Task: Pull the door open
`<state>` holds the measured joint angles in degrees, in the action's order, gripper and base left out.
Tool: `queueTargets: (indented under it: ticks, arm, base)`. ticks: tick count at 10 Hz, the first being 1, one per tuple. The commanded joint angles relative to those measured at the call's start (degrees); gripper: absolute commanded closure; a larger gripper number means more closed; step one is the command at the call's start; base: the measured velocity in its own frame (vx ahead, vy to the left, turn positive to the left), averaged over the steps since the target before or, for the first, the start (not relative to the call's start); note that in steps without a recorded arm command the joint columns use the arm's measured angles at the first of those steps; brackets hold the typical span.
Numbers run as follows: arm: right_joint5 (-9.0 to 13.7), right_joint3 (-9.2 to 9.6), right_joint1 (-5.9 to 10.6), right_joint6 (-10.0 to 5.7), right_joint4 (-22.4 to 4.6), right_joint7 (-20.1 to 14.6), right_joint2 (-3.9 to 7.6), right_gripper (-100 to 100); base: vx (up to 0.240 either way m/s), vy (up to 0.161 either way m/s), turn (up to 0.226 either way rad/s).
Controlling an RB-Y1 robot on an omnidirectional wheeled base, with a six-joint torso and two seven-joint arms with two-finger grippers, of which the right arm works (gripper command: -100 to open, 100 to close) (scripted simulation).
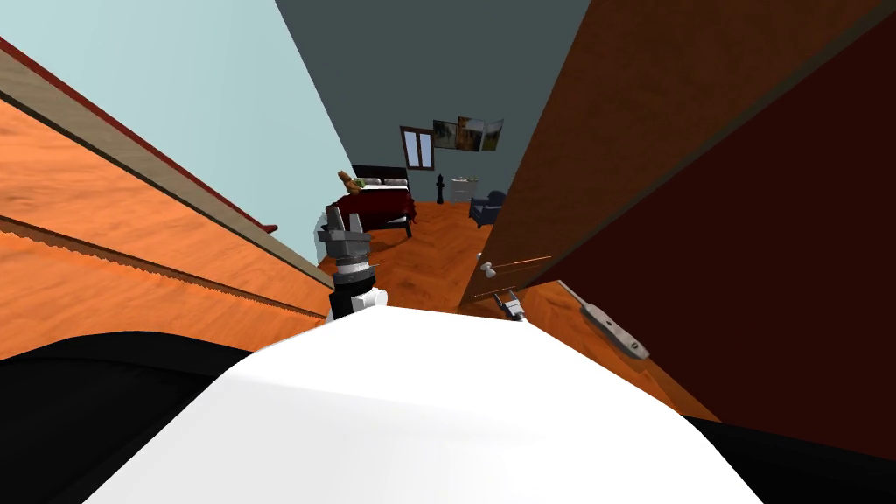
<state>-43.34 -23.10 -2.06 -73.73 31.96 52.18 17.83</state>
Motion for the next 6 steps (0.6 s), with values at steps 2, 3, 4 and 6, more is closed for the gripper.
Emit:
queueTargets:
  ticks: [2,3,4,6]
  arm:
    - [-1.13,-0.42,0.48,-0.02,0.08,-0.12,-0.49,-100]
    - [-1.69,-0.6,0.73,-0.01,0.11,-0.17,-0.75,-100]
    - [-3.0,-1.03,1.33,0.01,0.18,-0.27,-1.36,-100]
    - [-5.29,-1.78,2.37,0.05,0.3,-0.46,-2.43,-100]
  base:
    - [-0.007,-0.008,-0.032]
    - [0.15,0.085,-0.065]
    - [0.216,0.1,-0.097]
    - [0.185,0.109,-0.112]
